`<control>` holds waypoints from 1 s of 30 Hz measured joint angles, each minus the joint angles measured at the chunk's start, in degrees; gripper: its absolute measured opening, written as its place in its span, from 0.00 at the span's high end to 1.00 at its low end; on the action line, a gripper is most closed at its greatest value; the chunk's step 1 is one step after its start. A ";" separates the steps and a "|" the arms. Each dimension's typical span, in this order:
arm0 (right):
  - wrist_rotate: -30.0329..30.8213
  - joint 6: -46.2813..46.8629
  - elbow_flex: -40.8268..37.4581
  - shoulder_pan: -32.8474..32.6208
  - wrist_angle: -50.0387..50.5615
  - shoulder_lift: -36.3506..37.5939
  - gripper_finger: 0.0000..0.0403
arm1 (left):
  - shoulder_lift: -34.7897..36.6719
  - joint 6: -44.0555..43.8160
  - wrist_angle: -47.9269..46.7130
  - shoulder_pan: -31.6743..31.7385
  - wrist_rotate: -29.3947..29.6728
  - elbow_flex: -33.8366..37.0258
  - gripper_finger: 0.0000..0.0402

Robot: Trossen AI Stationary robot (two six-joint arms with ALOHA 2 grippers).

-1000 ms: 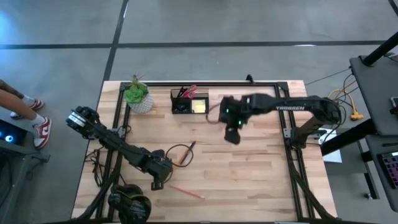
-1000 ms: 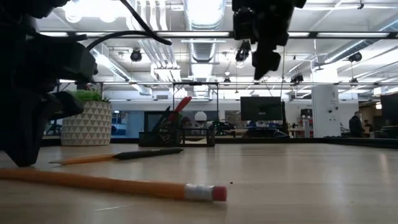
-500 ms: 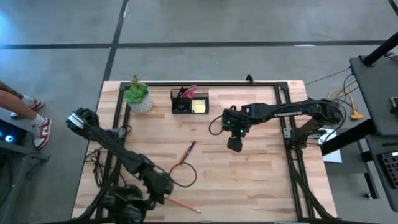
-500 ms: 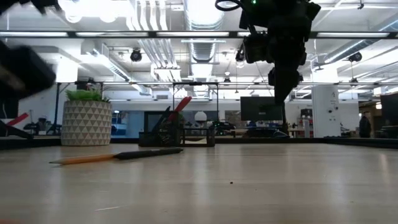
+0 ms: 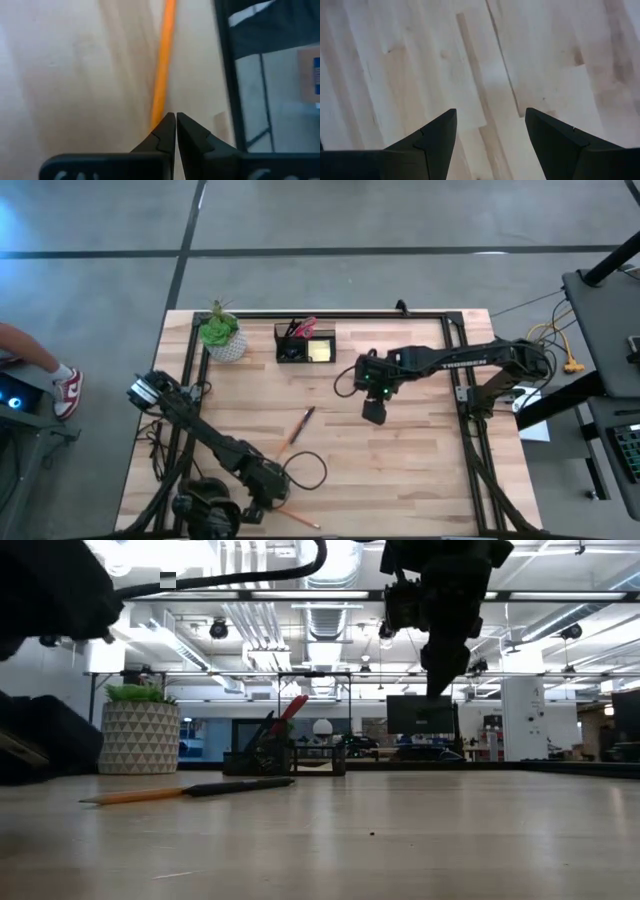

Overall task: Pick and place office supplies into organizer
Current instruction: Put the top pencil into the top left section of the black desk organizer

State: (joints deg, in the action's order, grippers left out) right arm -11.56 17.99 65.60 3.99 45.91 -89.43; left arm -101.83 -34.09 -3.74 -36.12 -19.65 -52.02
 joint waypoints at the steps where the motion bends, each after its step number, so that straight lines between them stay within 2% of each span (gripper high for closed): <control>1: 0.24 -0.16 0.21 0.02 0.02 0.00 0.43 | -0.01 0.00 -0.16 -0.02 1.14 0.12 1.00; 6: 2.74 -0.12 0.66 0.04 0.10 0.00 0.43 | 1.05 0.04 -3.27 0.29 9.17 0.32 1.00; 13: 2.74 0.01 0.66 0.02 0.26 0.00 0.43 | 8.87 2.64 -9.49 2.29 23.17 1.08 1.00; 18: 2.52 0.08 0.08 -0.98 0.45 0.00 0.43 | 11.47 7.61 -10.16 3.06 23.09 2.22 1.00; 22: 2.39 1.23 -0.93 -2.15 0.42 0.00 0.43 | 10.91 10.78 -9.05 3.15 16.89 2.79 1.00; 25: 2.41 2.35 -1.93 -2.68 0.48 0.00 0.43 | 9.63 18.59 -9.15 3.06 15.27 2.27 1.00; 30: 0.89 4.22 -3.25 -3.70 0.53 0.00 0.43 | 7.89 32.72 -9.07 4.08 18.15 1.19 1.00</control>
State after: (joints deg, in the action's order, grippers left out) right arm -10.67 22.21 62.35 0.29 46.44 -89.43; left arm -93.94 -1.36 -12.81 -32.03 -1.49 -50.84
